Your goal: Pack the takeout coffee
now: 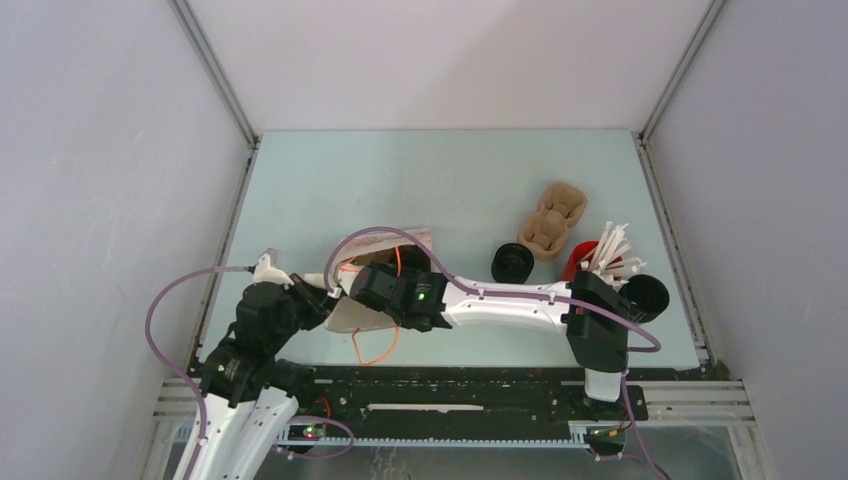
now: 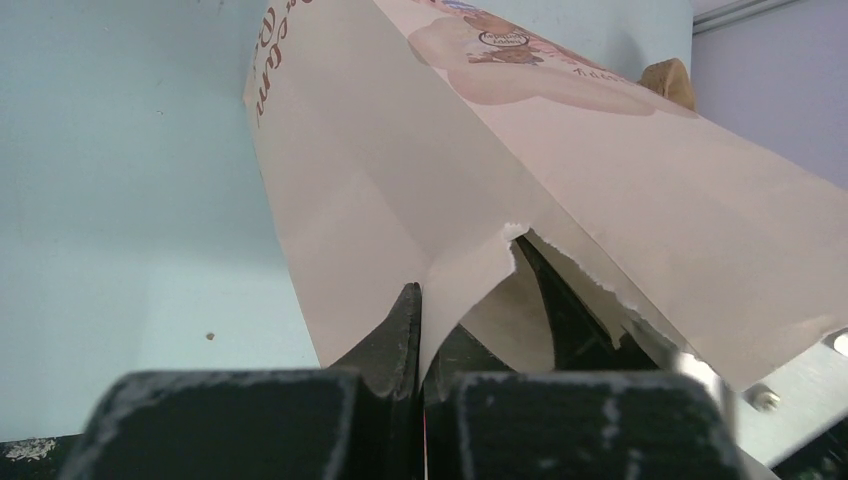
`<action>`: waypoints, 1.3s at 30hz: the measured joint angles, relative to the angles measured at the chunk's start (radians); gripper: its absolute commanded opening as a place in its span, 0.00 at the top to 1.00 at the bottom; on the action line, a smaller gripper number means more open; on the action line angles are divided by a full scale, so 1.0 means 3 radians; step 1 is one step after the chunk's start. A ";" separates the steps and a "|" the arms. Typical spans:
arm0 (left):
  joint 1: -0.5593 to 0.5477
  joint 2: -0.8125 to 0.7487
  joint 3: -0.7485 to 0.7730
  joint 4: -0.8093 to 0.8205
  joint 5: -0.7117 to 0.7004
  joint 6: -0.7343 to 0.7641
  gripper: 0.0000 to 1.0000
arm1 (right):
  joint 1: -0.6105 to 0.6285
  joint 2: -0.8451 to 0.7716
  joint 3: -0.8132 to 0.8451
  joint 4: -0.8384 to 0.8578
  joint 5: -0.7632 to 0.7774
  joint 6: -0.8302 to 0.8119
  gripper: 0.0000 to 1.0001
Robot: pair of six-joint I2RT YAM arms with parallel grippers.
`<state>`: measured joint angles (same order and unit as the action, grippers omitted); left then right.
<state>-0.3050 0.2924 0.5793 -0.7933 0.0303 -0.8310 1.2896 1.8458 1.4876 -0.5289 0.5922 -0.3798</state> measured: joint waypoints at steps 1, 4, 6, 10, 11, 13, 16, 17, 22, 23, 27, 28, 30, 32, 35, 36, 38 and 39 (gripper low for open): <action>0.0000 0.0000 0.0000 0.0000 0.0000 0.0000 0.99 | -0.0014 0.0023 0.0000 0.0006 0.0000 0.0000 0.53; 0.0000 0.0000 0.0000 0.0000 0.0001 0.0000 0.99 | -0.0051 0.0089 0.0000 0.0029 0.0000 -0.0003 0.54; 0.0000 0.0000 0.0000 0.0000 0.0001 0.0001 0.99 | -0.0072 0.0122 -0.0001 0.0056 0.0009 -0.0022 0.56; 0.0000 0.0000 0.0000 0.0000 0.0001 0.0001 0.99 | -0.0092 0.0168 -0.0013 0.0151 0.0076 -0.0092 0.56; 0.0000 0.0000 0.0000 0.0000 0.0001 0.0003 0.99 | -0.0090 0.0173 -0.0014 0.0173 0.0100 -0.0117 0.56; 0.0000 0.0000 0.0000 0.0000 0.0001 0.0001 0.99 | -0.0084 0.0174 -0.0033 0.0223 0.0144 -0.0153 0.55; 0.0000 0.0000 0.0000 -0.0003 0.0001 0.0001 0.99 | -0.0058 0.0174 -0.0057 0.0259 0.0215 -0.0205 0.54; 0.0000 0.0000 0.0000 -0.0003 0.0001 0.0003 0.99 | -0.0056 0.0174 -0.0057 0.0264 0.0234 -0.0212 0.54; 0.0000 0.0000 0.0000 -0.0001 0.0001 0.0003 0.99 | -0.0066 0.0174 -0.0100 0.0334 0.0337 -0.0284 0.55; 0.0000 0.0000 0.0000 -0.0003 0.0001 0.0003 0.99 | -0.0067 0.0174 -0.0114 0.0355 0.0356 -0.0300 0.55; 0.0000 0.0001 0.0000 -0.0003 0.0003 0.0003 0.99 | -0.0080 0.0175 -0.0168 0.0415 0.0376 -0.0360 0.55; 0.0000 0.0001 0.0000 -0.0003 0.0003 0.0003 0.99 | -0.0084 0.0175 -0.0174 0.0432 0.0378 -0.0375 0.55; 0.0000 0.0001 0.0000 -0.0001 0.0003 0.0003 0.99 | -0.0100 0.0179 -0.0178 0.0456 0.0365 -0.0387 0.55; 0.0000 0.0001 0.0000 0.0000 0.0003 0.0003 0.99 | -0.0123 0.0191 -0.0182 0.0483 0.0336 -0.0387 0.55; 0.0000 0.0005 0.0000 0.0000 0.0003 0.0003 0.99 | -0.0175 0.0238 -0.0182 0.0523 0.0253 -0.0384 0.54; 0.0000 0.0008 0.0000 -0.0001 0.0003 0.0003 0.99 | -0.0205 0.0266 -0.0182 0.0535 0.0201 -0.0381 0.54; 0.0000 0.0013 0.0000 0.0003 0.0000 0.0003 0.99 | -0.0247 0.0309 -0.0181 0.0547 0.0151 -0.0378 0.54; 0.0000 0.0018 0.0000 0.0009 0.0000 0.0003 0.99 | -0.0264 0.0329 -0.0174 0.0544 0.0136 -0.0378 0.54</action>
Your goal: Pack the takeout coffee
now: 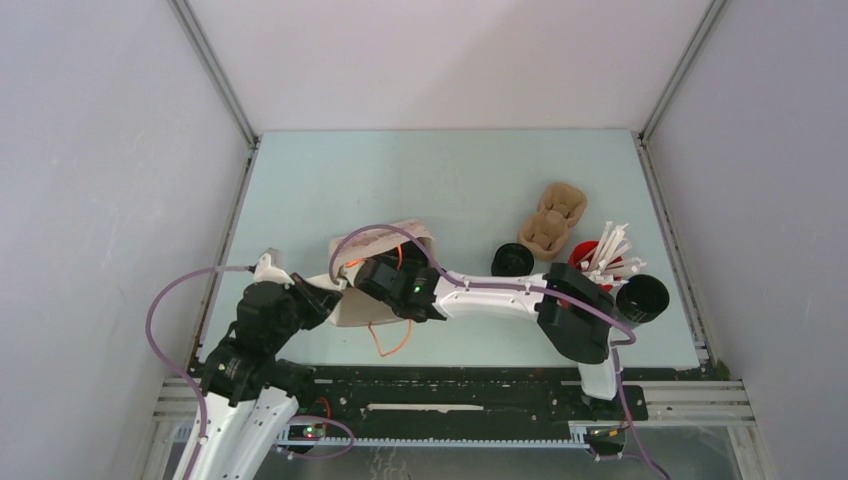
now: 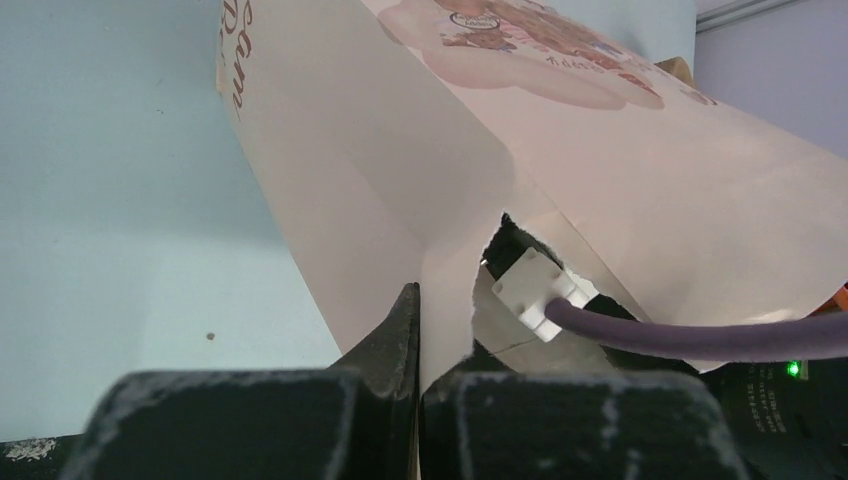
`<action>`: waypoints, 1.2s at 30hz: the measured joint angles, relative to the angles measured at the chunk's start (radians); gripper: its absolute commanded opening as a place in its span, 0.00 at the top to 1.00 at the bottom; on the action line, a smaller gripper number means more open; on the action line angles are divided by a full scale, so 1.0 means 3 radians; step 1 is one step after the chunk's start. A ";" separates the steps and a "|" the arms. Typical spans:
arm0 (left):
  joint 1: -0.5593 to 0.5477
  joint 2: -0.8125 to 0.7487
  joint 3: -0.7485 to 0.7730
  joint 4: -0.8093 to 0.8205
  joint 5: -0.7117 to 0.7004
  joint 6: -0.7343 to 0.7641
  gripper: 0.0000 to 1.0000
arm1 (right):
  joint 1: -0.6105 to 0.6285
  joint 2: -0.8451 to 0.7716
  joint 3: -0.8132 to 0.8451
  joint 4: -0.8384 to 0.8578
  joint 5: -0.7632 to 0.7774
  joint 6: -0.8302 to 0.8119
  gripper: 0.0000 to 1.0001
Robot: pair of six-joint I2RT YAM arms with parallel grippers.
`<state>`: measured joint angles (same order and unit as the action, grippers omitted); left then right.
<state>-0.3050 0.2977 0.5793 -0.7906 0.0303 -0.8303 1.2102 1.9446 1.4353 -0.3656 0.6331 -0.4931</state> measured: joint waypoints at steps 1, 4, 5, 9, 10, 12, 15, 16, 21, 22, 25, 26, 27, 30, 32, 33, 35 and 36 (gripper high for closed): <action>0.0000 0.0006 0.0000 0.0001 0.0000 0.0000 0.99 | -0.0014 0.0019 0.0011 0.0000 -0.0015 0.0000 0.54; 0.0000 0.0020 0.0000 -0.0003 0.0000 0.0000 0.99 | -0.0020 0.0055 0.0043 0.0014 -0.0033 0.0001 0.52; 0.0000 0.0023 0.0000 -0.0006 -0.0001 0.0000 0.99 | -0.0020 0.0058 0.0043 0.0022 -0.0034 0.0000 0.50; 0.0000 0.0027 0.0000 -0.0008 0.0000 -0.0001 0.99 | -0.0033 0.0060 0.0043 0.0083 -0.0085 -0.0001 0.49; 0.0000 0.0027 0.0000 -0.0008 0.0000 -0.0001 0.99 | -0.0045 0.0062 0.0043 0.0113 -0.0122 0.0000 0.48; 0.0000 0.0027 0.0000 -0.0001 -0.0003 -0.0001 0.99 | -0.0081 0.0090 0.0051 0.0192 -0.0174 0.0000 0.48; 0.0001 0.0027 0.0000 0.0001 -0.0014 -0.0001 0.99 | -0.0100 0.0182 0.0118 0.0271 -0.0168 -0.0022 0.47; 0.0000 0.0027 0.0000 -0.0001 -0.0018 -0.0001 1.00 | -0.0100 0.0198 0.0130 0.0292 -0.0168 -0.0029 0.46; 0.0001 0.0027 0.0000 -0.0014 -0.0029 -0.0001 1.00 | -0.0095 0.0202 0.0131 0.0312 -0.0173 -0.0033 0.41; 0.0001 0.0027 0.0000 -0.0015 -0.0029 -0.0001 1.00 | -0.0090 0.0201 0.0131 0.0308 -0.0169 -0.0029 0.39; 0.0000 0.0027 0.0000 -0.0023 -0.0034 -0.0001 1.00 | -0.0057 0.0191 0.0131 0.0276 -0.0145 -0.0011 0.33; 0.0001 0.0027 0.0000 -0.0029 -0.0039 -0.0001 1.00 | -0.0048 0.0181 0.0131 0.0254 -0.0136 -0.0004 0.32; 0.0000 0.0027 0.0000 -0.0038 -0.0041 -0.0001 1.00 | -0.0036 0.0165 0.0126 0.0228 -0.0131 0.0005 0.31; 0.0000 0.0027 0.0000 -0.0057 -0.0064 -0.0001 1.00 | -0.0009 0.0079 0.0081 0.0156 -0.0126 0.0032 0.29; 0.0000 0.0027 0.0000 -0.0066 -0.0066 -0.0001 1.00 | 0.0008 0.0020 0.0053 0.0100 -0.0109 0.0056 0.28; 0.0000 0.0027 0.0000 -0.0066 -0.0067 -0.0001 1.00 | 0.0014 -0.0006 0.0048 0.0065 -0.0103 0.0074 0.28; 0.0000 0.0028 0.0001 -0.0066 -0.0067 -0.0001 1.00 | 0.0034 -0.0041 0.0043 0.0013 -0.0089 0.0100 0.27; 0.0000 0.0028 0.0003 -0.0066 -0.0067 -0.0001 1.00 | 0.0045 -0.0058 0.0039 -0.0014 -0.0080 0.0111 0.27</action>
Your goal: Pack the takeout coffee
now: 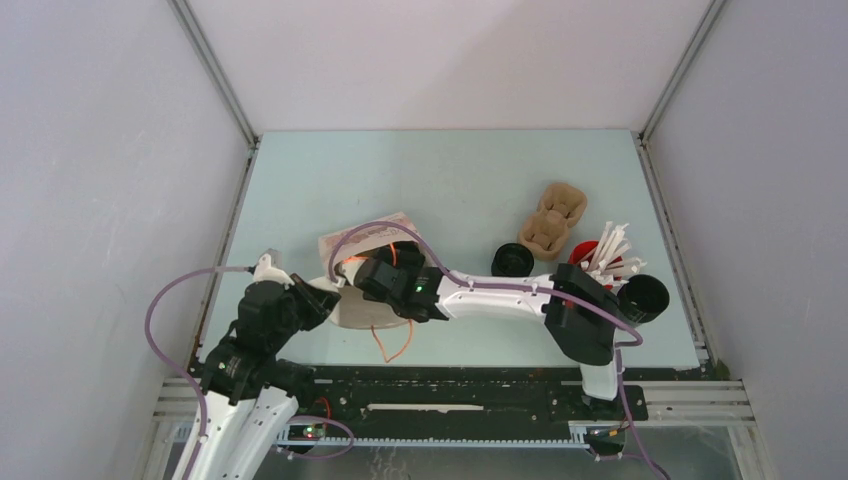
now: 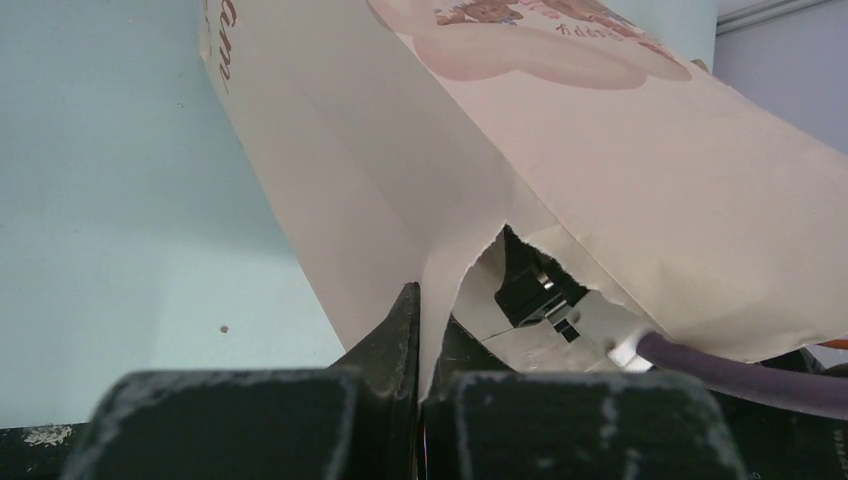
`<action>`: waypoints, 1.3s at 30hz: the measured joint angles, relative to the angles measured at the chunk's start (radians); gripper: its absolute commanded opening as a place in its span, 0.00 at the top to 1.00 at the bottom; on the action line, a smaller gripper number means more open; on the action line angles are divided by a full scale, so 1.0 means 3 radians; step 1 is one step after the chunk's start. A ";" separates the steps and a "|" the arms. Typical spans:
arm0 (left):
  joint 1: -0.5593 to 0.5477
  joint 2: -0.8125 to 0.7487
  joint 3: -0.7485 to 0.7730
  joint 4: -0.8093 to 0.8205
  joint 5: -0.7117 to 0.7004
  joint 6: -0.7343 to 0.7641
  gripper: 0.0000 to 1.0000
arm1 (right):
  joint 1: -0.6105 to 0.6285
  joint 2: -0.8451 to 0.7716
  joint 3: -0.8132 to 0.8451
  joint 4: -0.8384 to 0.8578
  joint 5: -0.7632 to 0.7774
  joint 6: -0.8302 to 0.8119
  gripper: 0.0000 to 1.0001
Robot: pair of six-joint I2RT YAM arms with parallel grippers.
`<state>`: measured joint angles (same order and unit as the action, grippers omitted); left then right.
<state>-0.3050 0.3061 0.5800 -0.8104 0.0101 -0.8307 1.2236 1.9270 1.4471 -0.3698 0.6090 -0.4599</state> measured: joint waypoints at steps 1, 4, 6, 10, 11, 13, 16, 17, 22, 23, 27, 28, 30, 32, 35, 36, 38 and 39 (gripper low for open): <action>0.0000 0.0004 0.0005 -0.0001 -0.0001 0.0000 1.00 | 0.0008 -0.0013 -0.0005 -0.0015 0.0003 0.0011 0.27; 0.0000 0.0036 0.0033 -0.0003 -0.0003 0.0000 1.00 | 0.0036 -0.0074 -0.0027 -0.0083 0.0022 0.0055 0.27; 0.0000 0.0064 0.0069 -0.0006 -0.0010 0.0000 1.00 | 0.0058 -0.0117 -0.0029 -0.0132 0.0034 0.0072 0.26; 0.0000 0.0100 0.0167 -0.0039 -0.0038 0.0001 1.00 | 0.0144 -0.0245 -0.0038 -0.0276 0.0043 0.0146 0.22; 0.0000 0.0109 0.0197 -0.0053 -0.0051 0.0001 1.00 | 0.0170 -0.0295 -0.0047 -0.0309 0.0042 0.0160 0.21; 0.0000 0.0123 0.0237 -0.0060 -0.0061 0.0000 1.00 | 0.0230 -0.0415 -0.0069 -0.0397 0.0033 0.0193 0.19; -0.0001 0.0163 0.0291 -0.0078 -0.0079 -0.0001 1.00 | 0.0299 -0.0619 -0.0072 -0.0498 -0.0001 0.0262 0.16; -0.0001 0.0182 0.0306 -0.0080 -0.0083 -0.0001 1.00 | 0.0314 -0.0685 -0.0072 -0.0533 -0.0022 0.0295 0.16; -0.0001 0.0295 0.0388 -0.0103 -0.0081 -0.0028 1.00 | 0.0359 -0.0913 -0.0072 -0.0693 -0.0122 0.0395 0.16; -0.0001 0.0327 0.0415 -0.0107 -0.0081 -0.0028 1.00 | 0.0373 -0.0942 -0.0072 -0.0725 -0.0140 0.0408 0.16; -0.0001 0.0427 0.0519 -0.0127 -0.0081 -0.0048 1.00 | 0.0432 -0.1138 -0.0097 -0.0856 -0.0178 0.0437 0.16; -0.0001 0.0445 0.0540 -0.0130 -0.0080 -0.0062 1.00 | 0.0455 -0.1207 -0.0098 -0.0882 -0.0186 0.0445 0.16; -0.0001 0.0483 0.0584 -0.0156 -0.0081 -0.0098 1.00 | 0.0511 -0.1420 -0.0103 -0.0923 -0.0205 0.0470 0.15; -0.0001 0.0520 0.0624 -0.0183 -0.0076 -0.0130 1.00 | 0.0532 -0.1619 -0.0103 -0.0938 -0.0203 0.0496 0.12; -0.0001 0.0623 0.0715 -0.0238 -0.0025 -0.0234 1.00 | 0.0526 -0.2040 -0.0103 -0.0927 -0.0188 0.0529 0.09; -0.0001 0.0664 0.0741 -0.0242 0.0000 -0.0278 1.00 | 0.0516 -0.2162 -0.0103 -0.0910 -0.0172 0.0538 0.09; -0.0001 0.0746 0.0786 -0.0251 0.0061 -0.0356 1.00 | 0.0468 -0.2407 -0.0104 -0.0857 -0.0150 0.0549 0.02; -0.0001 0.0800 0.0815 -0.0259 0.0097 -0.0393 1.00 | 0.0434 -0.2501 -0.0106 -0.0828 -0.0144 0.0563 0.01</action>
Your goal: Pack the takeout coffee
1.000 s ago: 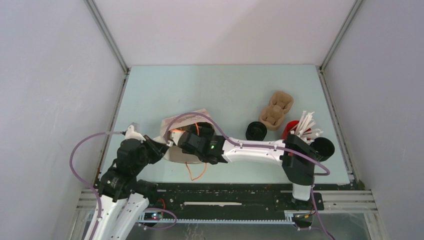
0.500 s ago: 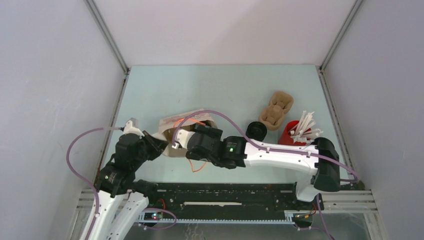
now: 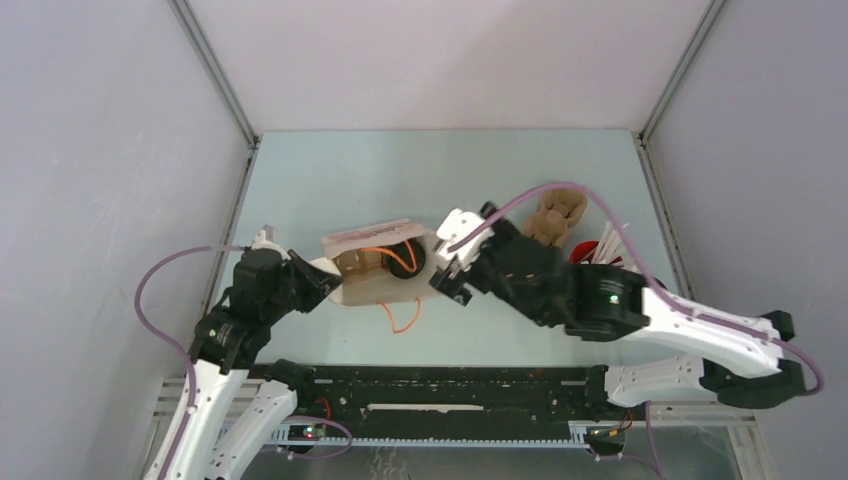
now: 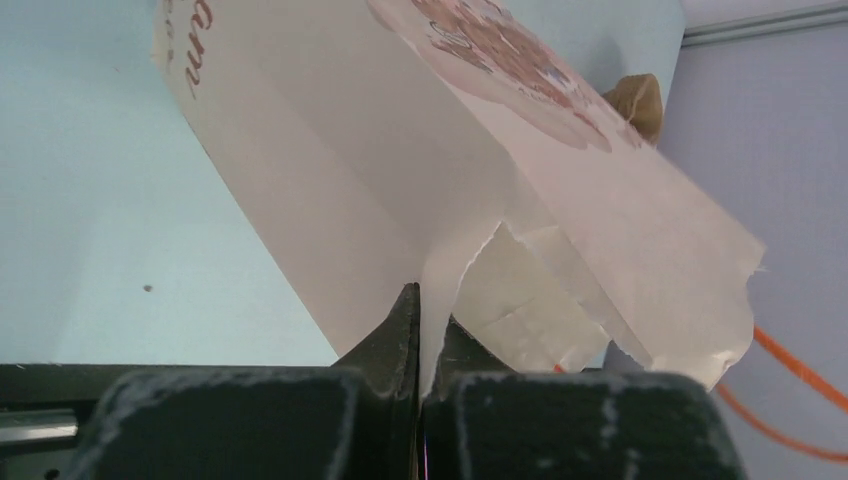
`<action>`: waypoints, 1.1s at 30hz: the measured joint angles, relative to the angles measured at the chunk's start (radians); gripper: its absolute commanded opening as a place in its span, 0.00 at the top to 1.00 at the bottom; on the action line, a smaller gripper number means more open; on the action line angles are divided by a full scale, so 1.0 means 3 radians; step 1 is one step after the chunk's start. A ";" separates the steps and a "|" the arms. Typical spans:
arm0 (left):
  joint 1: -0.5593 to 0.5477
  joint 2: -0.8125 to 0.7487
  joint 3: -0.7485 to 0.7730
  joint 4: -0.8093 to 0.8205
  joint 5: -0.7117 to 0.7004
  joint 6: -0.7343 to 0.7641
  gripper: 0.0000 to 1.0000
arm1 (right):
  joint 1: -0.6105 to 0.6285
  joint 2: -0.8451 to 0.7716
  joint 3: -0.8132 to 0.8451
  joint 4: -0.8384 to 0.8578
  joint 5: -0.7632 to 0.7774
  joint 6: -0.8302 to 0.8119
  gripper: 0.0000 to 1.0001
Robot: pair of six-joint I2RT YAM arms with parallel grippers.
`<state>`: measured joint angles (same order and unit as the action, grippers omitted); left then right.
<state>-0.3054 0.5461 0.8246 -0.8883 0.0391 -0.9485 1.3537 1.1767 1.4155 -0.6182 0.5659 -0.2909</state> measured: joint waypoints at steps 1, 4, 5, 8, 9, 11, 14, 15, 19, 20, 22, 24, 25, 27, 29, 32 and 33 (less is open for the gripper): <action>0.0001 0.0060 0.0036 -0.0013 0.0038 -0.0043 1.00 | -0.0046 -0.0095 -0.0006 0.0038 0.0008 0.0031 0.00; 0.0018 0.0220 0.0140 -0.0039 0.0148 -0.0140 1.00 | -0.0301 -0.0290 -0.0031 0.0081 -0.0011 0.0247 0.00; 0.0033 0.0272 0.0170 -0.0041 0.0189 -0.0178 1.00 | -0.0441 -0.0317 -0.0034 0.0072 -0.0081 0.0387 0.00; 0.0141 0.0371 0.0188 -0.0039 0.0375 -0.0340 0.99 | -0.1002 -0.0312 -0.0048 0.0009 -0.0453 0.0916 0.00; 0.0201 0.0390 0.0188 -0.0034 0.0450 -0.0401 0.99 | -0.1147 -0.0291 -0.0055 -0.0013 -0.0600 0.1040 0.00; 0.0337 0.0418 0.0182 -0.0014 0.0594 -0.0521 0.98 | -0.1438 -0.0217 -0.0053 -0.0070 -0.0918 0.1258 0.00; 0.0577 0.0446 0.0181 0.0015 0.0778 -0.0717 0.96 | -0.1638 0.0008 0.0056 -0.0271 -0.1280 0.1441 0.00; 0.0646 0.0451 0.0175 0.0036 0.0821 -0.0781 0.95 | -0.1673 0.0094 0.0113 -0.0326 -0.1352 0.1470 0.00; 0.0860 0.0516 0.0112 0.0125 0.0971 -0.1061 0.94 | -0.1752 0.0300 0.0164 -0.0422 -0.1534 0.1544 0.00; 0.0875 0.0544 0.0112 0.0131 0.0988 -0.1109 0.94 | -0.1766 0.0304 0.0155 -0.0429 -0.1560 0.1551 0.00; 0.0884 0.0632 0.0112 0.0131 0.1025 -0.1217 0.94 | -0.1809 0.0292 0.0145 -0.0429 -0.1614 0.1573 0.00; 0.0890 0.0735 0.0112 0.0122 0.1054 -0.1307 0.94 | -0.1863 0.0282 0.0127 -0.0412 -0.1654 0.1588 0.00; 0.0898 0.0796 0.0112 0.0121 0.1074 -0.1331 0.94 | -0.1887 0.0281 0.0117 -0.0411 -0.1661 0.1589 0.00; 0.0921 0.0913 0.0112 0.0116 0.1130 -0.1380 0.92 | -0.1938 0.0290 0.0094 -0.0404 -0.1684 0.1593 0.00; 0.0951 0.0975 0.0112 0.0114 0.1188 -0.1390 0.88 | -0.1981 0.0314 0.0084 -0.0390 -0.1720 0.1600 0.00; 0.1039 0.1035 0.0116 0.0084 0.1258 -0.1381 0.74 | -0.2037 0.0384 0.0084 -0.0345 -0.1822 0.1606 0.00; 0.1086 0.1061 0.0120 0.0056 0.1275 -0.1377 0.68 | -0.2050 0.0407 0.0083 -0.0322 -0.1850 0.1609 0.00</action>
<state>0.0204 0.8642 0.8604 -0.8715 0.4217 -1.3617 0.7387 1.2987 1.4403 -0.7147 0.0109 0.1917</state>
